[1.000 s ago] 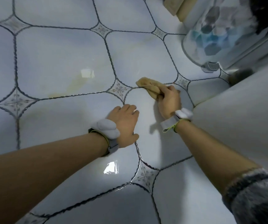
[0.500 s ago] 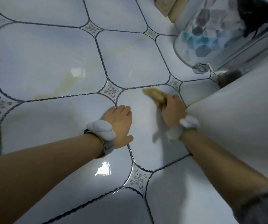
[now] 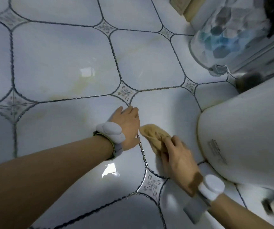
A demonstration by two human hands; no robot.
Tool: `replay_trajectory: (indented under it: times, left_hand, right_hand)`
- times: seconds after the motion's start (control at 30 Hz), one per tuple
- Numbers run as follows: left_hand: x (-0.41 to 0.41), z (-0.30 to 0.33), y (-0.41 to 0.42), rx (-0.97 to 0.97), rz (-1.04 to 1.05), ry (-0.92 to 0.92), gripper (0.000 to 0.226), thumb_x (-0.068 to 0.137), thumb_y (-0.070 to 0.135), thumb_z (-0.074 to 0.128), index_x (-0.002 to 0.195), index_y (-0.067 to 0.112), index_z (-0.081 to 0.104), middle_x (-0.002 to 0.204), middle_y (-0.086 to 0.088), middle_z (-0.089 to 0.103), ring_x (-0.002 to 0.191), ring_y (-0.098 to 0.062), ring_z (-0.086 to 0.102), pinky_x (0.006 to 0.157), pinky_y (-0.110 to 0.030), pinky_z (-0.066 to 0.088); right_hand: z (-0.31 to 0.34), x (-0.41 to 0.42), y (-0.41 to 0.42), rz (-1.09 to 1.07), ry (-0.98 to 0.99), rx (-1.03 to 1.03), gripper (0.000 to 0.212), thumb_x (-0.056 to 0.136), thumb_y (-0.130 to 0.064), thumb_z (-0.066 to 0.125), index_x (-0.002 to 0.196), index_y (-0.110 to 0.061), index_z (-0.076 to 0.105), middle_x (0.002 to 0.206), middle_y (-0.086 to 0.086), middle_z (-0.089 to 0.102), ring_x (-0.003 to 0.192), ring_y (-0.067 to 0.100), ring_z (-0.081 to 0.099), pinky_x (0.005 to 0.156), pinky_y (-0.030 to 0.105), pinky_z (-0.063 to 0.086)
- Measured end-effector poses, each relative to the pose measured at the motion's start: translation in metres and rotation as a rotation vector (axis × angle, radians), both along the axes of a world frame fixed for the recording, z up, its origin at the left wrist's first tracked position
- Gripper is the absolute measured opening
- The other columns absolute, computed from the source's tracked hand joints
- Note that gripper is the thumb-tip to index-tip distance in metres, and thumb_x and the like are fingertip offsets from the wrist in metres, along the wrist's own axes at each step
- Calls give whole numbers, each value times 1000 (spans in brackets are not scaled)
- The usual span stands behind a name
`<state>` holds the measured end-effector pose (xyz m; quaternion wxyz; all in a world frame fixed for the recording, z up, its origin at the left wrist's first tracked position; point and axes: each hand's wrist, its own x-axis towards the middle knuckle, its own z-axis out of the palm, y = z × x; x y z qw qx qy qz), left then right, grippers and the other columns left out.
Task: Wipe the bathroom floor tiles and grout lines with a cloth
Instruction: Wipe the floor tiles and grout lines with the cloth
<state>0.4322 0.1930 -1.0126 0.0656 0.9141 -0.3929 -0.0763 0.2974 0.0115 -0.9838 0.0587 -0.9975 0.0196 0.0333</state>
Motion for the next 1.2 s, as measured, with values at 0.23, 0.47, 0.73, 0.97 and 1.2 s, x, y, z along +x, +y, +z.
replay_trajectory:
  times: [0.23,0.47,0.73,0.97,1.2]
  left_hand:
    - [2,12,-7,83,3,47,44,78,49,55,102,12,58,124,-7,43,118,-26,41,105,-44,30]
    - [15,39,44,0,-21,37,56,83,51,51,118,8,55,133,-6,44,118,-26,44,106,-37,31]
    - [-23,68,187,153,61,80,71,75,63,56,126,14,49,135,2,46,119,-19,47,103,-35,39]
    - [-86,59,236,225,93,136,93,72,71,48,143,13,29,149,0,30,136,-18,28,115,-31,21]
    - [-93,59,242,142,211,194,72,76,64,56,131,18,45,136,5,44,124,-16,41,108,-28,31]
  right_hand:
    - [-2,103,-35,-196,-129,-52,26,89,-15,57,114,-8,61,93,21,55,77,44,60,63,37,42]
    - [-2,88,-2,-145,-73,-50,23,90,-16,53,112,-11,54,101,17,49,84,39,55,66,42,47]
    - [13,-26,56,492,150,107,45,71,-23,77,112,-20,60,108,0,57,85,23,58,62,33,53]
    - [13,129,84,45,-63,61,26,91,-17,55,115,-9,62,104,19,55,87,42,58,75,38,43]
    - [5,4,138,385,-34,182,28,86,-22,50,112,-20,59,101,5,53,82,32,54,63,40,48]
